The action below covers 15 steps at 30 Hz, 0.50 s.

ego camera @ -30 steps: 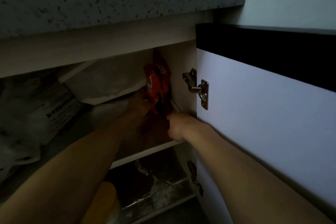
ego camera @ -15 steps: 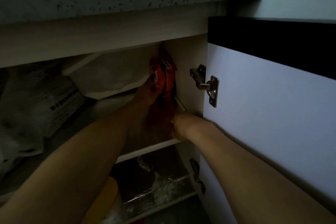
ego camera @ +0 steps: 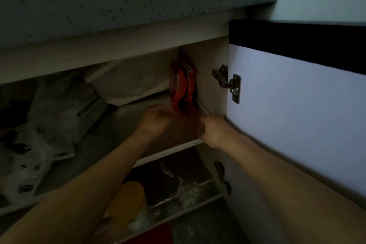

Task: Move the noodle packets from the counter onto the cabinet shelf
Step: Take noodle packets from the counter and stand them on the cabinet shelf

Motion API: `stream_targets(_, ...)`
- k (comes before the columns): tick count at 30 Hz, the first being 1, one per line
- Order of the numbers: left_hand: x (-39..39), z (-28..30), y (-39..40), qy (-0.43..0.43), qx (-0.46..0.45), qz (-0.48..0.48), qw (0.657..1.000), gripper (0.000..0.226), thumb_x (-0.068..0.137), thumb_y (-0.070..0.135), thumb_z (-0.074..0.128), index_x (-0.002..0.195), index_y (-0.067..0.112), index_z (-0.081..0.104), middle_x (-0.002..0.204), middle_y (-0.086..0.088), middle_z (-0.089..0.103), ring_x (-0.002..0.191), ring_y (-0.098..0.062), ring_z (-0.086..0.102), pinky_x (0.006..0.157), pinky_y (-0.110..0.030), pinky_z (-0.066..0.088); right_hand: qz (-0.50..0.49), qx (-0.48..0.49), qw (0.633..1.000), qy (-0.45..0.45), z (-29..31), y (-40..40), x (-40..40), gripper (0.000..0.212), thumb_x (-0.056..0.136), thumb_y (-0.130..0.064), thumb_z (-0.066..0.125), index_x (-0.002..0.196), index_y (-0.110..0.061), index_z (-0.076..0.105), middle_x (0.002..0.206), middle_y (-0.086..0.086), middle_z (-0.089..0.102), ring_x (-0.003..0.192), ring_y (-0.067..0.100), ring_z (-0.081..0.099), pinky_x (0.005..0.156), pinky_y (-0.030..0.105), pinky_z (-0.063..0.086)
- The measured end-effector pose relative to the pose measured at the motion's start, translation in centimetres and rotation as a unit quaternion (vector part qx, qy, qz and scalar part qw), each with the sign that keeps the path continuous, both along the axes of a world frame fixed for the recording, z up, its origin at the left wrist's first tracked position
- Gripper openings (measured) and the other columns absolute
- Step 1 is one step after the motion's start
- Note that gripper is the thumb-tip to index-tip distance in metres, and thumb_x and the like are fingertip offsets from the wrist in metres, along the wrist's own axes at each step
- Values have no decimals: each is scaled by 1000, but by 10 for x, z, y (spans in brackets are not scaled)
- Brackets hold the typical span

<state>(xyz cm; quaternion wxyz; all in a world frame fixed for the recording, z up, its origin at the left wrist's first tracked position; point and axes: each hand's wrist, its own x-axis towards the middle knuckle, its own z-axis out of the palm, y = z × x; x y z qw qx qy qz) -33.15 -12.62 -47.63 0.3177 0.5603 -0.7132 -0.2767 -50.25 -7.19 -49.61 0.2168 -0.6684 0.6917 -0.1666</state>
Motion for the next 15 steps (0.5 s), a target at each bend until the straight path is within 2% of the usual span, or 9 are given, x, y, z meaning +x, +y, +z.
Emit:
stream_targets(2, 18, 7, 27, -4, -2, -30, 1000, 16, 91, 1, 59, 102, 8, 69, 94, 1, 68, 77, -3, 58, 64, -3, 43, -8, -43, 999, -31, 8, 21, 4, 31, 94, -13, 57, 125, -15, 58, 120, 6, 60, 104, 19, 59, 90, 30, 49)
stream_targets(3, 26, 15, 45, -2, -8, -37, 999, 13, 92, 6, 61, 97, 15, 69, 89, 8, 68, 78, -2, 60, 66, -4, 44, -8, -59, 997, -43, 13, 33, 9, 35, 93, -14, 59, 128, -17, 57, 122, 5, 59, 106, 19, 59, 93, 33, 50)
stream_targets(6, 51, 40, 95, -29, -49, -50, 997, 12, 90, 20, 66, 88, 32, 67, 85, 11, 70, 81, -4, 66, 75, -20, 52, 9, -101, 994, -47, 35, 71, 24, 35, 91, -20, 63, 126, -24, 59, 122, 1, 60, 105, 15, 61, 92, 36, 54)
stream_targets(8, 68, 64, 130, -53, -86, -63, 993, 9, 89, 23, 68, 93, 31, 69, 87, 9, 72, 79, -2, 66, 72, -15, 50, 32, -128, 990, -46, 58, 99, 36, 32, 91, -21, 63, 123, -25, 60, 116, -4, 63, 102, 10, 61, 90, 32, 54)
stream_targets(10, 86, 94, 165, -66, -118, -59, 989, 10, 89, 27, 67, 97, 32, 70, 87, 13, 71, 79, 2, 66, 68, -10, 49, 54, -171, 983, -41, 89, 126, 49, 29, 92, -20, 64, 121, -23, 63, 112, -6, 65, 100, 7, 61, 88, 27, 53)
stream_targets(13, 117, 142, 211, -58, -143, -37, 987, 10, 89, 33, 65, 97, 36, 70, 84, 16, 71, 77, 4, 65, 69, -17, 50, 89, -214, 972, -26, 137, 163, 72, 24, 92, -21, 64, 116, -22, 65, 104, -8, 65, 96, 6, 62, 86, 24, 53)
stream_targets(15, 138, 173, 233, -41, -179, -19, 983, 10, 89, 32, 66, 97, 33, 71, 83, 15, 72, 76, 5, 65, 68, -17, 50, 102, -244, 964, -17, 168, 176, 87, 21, 92, -23, 65, 112, -22, 67, 100, -8, 65, 94, 7, 62, 84, 25, 54)
